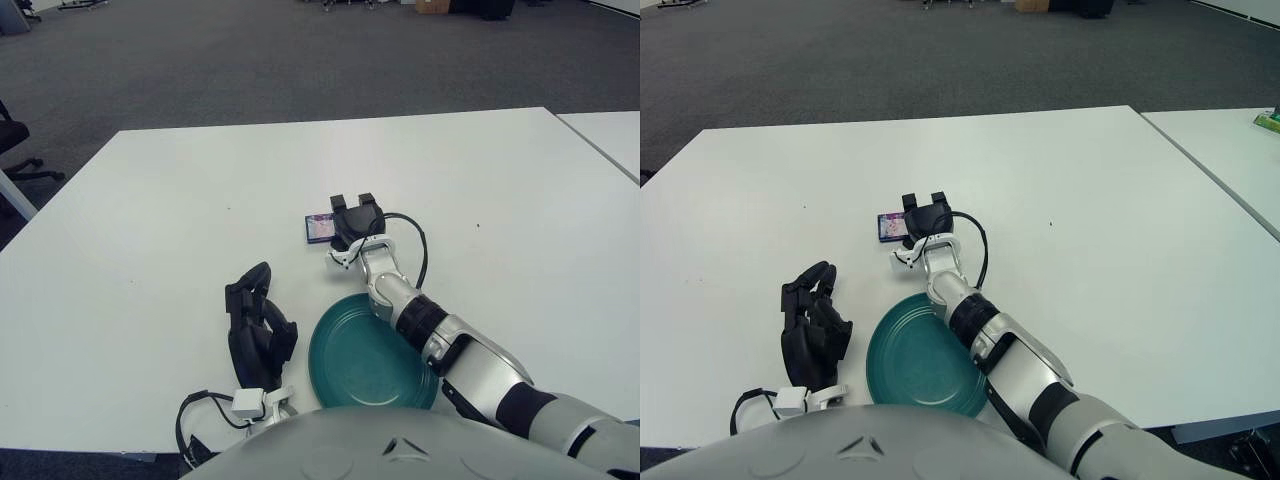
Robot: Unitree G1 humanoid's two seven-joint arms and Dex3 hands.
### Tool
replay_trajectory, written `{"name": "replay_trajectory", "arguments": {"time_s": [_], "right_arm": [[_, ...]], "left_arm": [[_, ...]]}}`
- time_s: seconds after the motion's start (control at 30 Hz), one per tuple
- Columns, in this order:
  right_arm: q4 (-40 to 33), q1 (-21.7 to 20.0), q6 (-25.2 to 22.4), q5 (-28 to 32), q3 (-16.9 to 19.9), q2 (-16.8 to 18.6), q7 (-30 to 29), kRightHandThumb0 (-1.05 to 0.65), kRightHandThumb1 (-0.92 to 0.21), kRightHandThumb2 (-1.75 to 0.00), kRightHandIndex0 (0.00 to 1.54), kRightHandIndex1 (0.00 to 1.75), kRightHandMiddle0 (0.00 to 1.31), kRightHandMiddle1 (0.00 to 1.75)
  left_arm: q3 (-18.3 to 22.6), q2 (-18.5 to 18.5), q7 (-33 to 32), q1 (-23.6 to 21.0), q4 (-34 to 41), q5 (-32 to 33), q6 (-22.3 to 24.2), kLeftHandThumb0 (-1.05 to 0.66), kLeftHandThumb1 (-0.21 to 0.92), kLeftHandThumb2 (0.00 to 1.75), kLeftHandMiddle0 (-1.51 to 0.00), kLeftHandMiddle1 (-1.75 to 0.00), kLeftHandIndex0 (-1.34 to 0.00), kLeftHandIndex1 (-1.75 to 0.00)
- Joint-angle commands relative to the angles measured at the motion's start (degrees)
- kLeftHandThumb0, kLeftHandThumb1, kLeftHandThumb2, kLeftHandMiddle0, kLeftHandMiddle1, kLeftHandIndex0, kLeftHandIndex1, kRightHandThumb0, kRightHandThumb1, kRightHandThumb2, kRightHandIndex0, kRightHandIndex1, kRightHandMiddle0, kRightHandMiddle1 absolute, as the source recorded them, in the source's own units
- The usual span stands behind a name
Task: Put the gum into the plate.
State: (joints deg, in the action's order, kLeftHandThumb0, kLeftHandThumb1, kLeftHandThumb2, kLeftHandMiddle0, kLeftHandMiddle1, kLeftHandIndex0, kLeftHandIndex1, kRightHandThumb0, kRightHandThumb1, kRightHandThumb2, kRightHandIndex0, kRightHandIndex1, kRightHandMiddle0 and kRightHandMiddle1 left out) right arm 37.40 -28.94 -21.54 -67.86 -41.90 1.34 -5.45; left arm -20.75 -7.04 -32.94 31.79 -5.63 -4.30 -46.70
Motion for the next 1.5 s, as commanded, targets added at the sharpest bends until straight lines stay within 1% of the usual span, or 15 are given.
{"name": "replay_trajectory", "arguments": {"time_s": [0.0, 0.07, 0.13, 0.23, 0.3, 0.33, 0.43, 0.5, 0.6, 0.7, 0.8, 0.97, 1.07, 1.27, 1.47], "right_arm": [[-5.4, 5.0, 1.3, 1.3, -0.9, -6.8, 5.6, -0.41, -0.55, -1.01, 0.33, 1.75, 0.43, 1.74], [-8.4, 5.2, 1.4, 1.2, -0.5, -8.1, 7.1, -0.41, -0.56, -1.0, 0.33, 1.75, 0.43, 1.75], [-13.9, 5.2, 1.2, 0.9, 0.3, -9.9, 10.0, -0.41, -0.59, -0.96, 0.35, 1.75, 0.41, 1.75], [-25.3, 5.5, 0.2, -0.6, 1.6, -12.5, 16.1, -0.4, -0.64, -0.9, 0.36, 1.75, 0.37, 1.75], [-30.4, 5.6, -0.2, -1.4, 2.3, -13.5, 19.0, -0.39, -0.67, -0.86, 0.37, 1.75, 0.35, 1.75], [-34.5, 6.2, -0.4, -1.8, 3.0, -14.4, 20.8, -0.39, -0.68, -0.84, 0.38, 1.75, 0.35, 1.75], [-47.2, 9.3, 0.0, -2.5, 6.2, -18.1, 24.5, -0.38, -0.73, -0.79, 0.38, 1.75, 0.32, 1.75], [-52.7, 10.4, 0.4, -2.9, 7.6, -19.6, 26.7, -0.38, -0.74, -0.77, 0.37, 1.75, 0.31, 1.75], [-57.5, 11.7, 1.0, -3.3, 8.7, -20.8, 28.6, -0.38, -0.77, -0.73, 0.37, 1.75, 0.29, 1.75], [-66.1, 15.7, 2.2, -3.5, 10.0, -22.3, 29.5, -0.37, -0.79, -0.7, 0.37, 1.75, 0.28, 1.75], [-71.6, 18.9, 3.3, -3.5, 10.7, -23.4, 30.5, -0.37, -0.8, -0.69, 0.37, 1.75, 0.27, 1.75], [-83.1, 24.3, 5.3, -2.9, 13.2, -26.5, 35.4, -0.37, -0.82, -0.67, 0.35, 1.75, 0.27, 1.75], [-86.5, 26.1, 6.5, -1.3, 14.3, -27.2, 37.7, -0.36, -0.83, -0.64, 0.34, 1.75, 0.26, 1.75], [-90.7, 28.4, 9.7, 6.2, 17.7, -30.3, 42.4, -0.36, -0.84, -0.63, 0.35, 1.75, 0.25, 1.75], [-95.6, 33.8, 14.3, 12.9, 21.0, -33.2, 44.5, -0.36, -0.83, -0.65, 0.4, 1.75, 0.26, 1.75]], "left_arm": [[-3.7, -12.1, -2.3, -1.9, -0.6, -2.7, 0.2, -0.85, 0.92, 0.8, -0.34, -0.55, -0.28, -1.32], [-3.4, -12.1, -2.5, -2.0, -0.7, -2.9, 0.0, -0.85, 0.92, 0.8, -0.34, -0.56, -0.29, -1.33], [-3.3, -12.0, -2.7, -2.1, -0.8, -3.1, -0.4, -0.84, 0.92, 0.79, -0.34, -0.57, -0.29, -1.34], [-3.4, -11.9, -2.9, -2.0, -0.8, -3.2, -1.0, -0.83, 0.92, 0.79, -0.34, -0.58, -0.29, -1.33], [-3.4, -11.8, -3.0, -2.0, -0.9, -3.1, -1.3, -0.82, 0.92, 0.79, -0.33, -0.59, -0.29, -1.32], [-3.4, -11.8, -3.0, -1.9, -0.9, -3.1, -1.5, -0.82, 0.92, 0.79, -0.33, -0.6, -0.29, -1.32], [-3.6, -11.9, -3.5, -1.6, -0.6, -3.9, -1.6, -0.81, 0.92, 0.8, -0.31, -0.61, -0.29, -1.3], [-3.6, -11.9, -3.7, -1.4, -0.3, -4.3, -1.5, -0.81, 0.92, 0.81, -0.3, -0.61, -0.28, -1.3], [-3.7, -11.9, -3.8, -1.3, 0.0, -4.6, -1.3, -0.82, 0.92, 0.81, -0.28, -0.65, -0.28, -1.29], [-3.4, -11.7, -4.2, -0.8, 0.9, -5.3, -0.4, -0.83, 0.92, 0.83, -0.26, -0.66, -0.27, -1.29], [-3.1, -11.5, -4.5, -0.5, 1.5, -5.3, 0.4, -0.84, 0.92, 0.84, -0.25, -0.66, -0.26, -1.27], [-2.5, -10.7, -4.0, -0.2, 2.1, -3.7, 1.5, -0.84, 0.92, 0.83, -0.24, -0.66, -0.24, -1.26], [-2.2, -10.2, -3.6, -0.2, 2.2, -2.9, 1.5, -0.84, 0.92, 0.82, -0.25, -0.66, -0.25, -1.26], [-1.7, -10.4, -3.6, -0.5, 2.4, -1.8, 0.8, -0.82, 0.92, 0.79, -0.25, -0.68, -0.27, -1.24], [-1.6, -10.5, -4.4, -0.3, 3.1, -2.1, 1.6, -0.83, 0.92, 0.81, -0.24, -0.7, -0.3, -1.22]]}}
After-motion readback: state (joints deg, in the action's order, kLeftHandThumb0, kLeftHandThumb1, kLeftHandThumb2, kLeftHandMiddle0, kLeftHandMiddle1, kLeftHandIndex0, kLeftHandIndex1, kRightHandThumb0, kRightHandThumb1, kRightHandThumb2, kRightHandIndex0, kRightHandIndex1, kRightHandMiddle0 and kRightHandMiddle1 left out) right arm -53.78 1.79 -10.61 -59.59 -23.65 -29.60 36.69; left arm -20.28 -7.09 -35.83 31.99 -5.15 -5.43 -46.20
